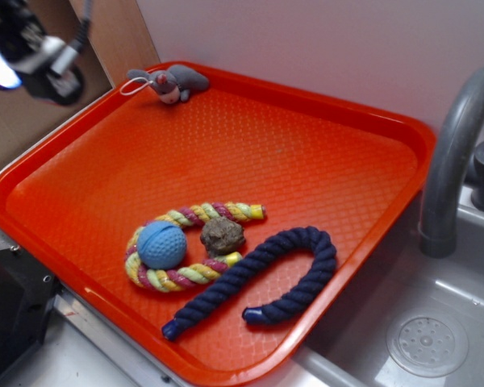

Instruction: Grab the blue ball.

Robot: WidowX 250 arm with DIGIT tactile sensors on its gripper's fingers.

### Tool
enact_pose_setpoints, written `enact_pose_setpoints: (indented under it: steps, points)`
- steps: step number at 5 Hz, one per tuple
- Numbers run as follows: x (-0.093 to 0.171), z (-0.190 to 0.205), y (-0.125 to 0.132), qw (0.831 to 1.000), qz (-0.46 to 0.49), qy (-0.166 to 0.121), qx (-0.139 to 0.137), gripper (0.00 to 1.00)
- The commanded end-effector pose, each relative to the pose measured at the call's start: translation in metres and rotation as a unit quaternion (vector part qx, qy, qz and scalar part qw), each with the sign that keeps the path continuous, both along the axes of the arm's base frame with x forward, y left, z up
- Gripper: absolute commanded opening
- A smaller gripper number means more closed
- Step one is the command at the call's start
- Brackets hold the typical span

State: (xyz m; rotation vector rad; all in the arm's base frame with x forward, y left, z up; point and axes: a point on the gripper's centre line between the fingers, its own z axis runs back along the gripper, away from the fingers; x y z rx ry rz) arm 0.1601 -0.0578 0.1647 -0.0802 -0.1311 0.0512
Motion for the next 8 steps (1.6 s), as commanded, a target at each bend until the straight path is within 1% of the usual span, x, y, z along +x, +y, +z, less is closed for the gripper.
enact_pose_setpoints:
  steps: [1,2,3,4,5,6,7,8]
  points:
    - [0.003,-0.080,-0.008,0.996,-0.075,0.044,0.001,1.00]
    - [-0.005,-0.109,-0.017,0.994,-0.088,0.071,-0.003,1.00]
    - [-0.011,-0.118,-0.026,0.993,-0.099,0.060,0.010,1.00]
    - [-0.012,-0.112,-0.036,0.989,-0.142,0.026,-0.030,1.00]
    - [-0.016,-0.093,-0.042,0.984,-0.178,-0.013,-0.007,1.00]
    - [-0.015,-0.073,-0.040,0.978,-0.207,-0.029,-0.025,1.00]
    - [-0.012,-0.085,-0.044,0.971,-0.234,-0.013,-0.039,1.00]
    - [-0.007,-0.104,-0.046,0.959,-0.283,-0.034,0.006,1.00]
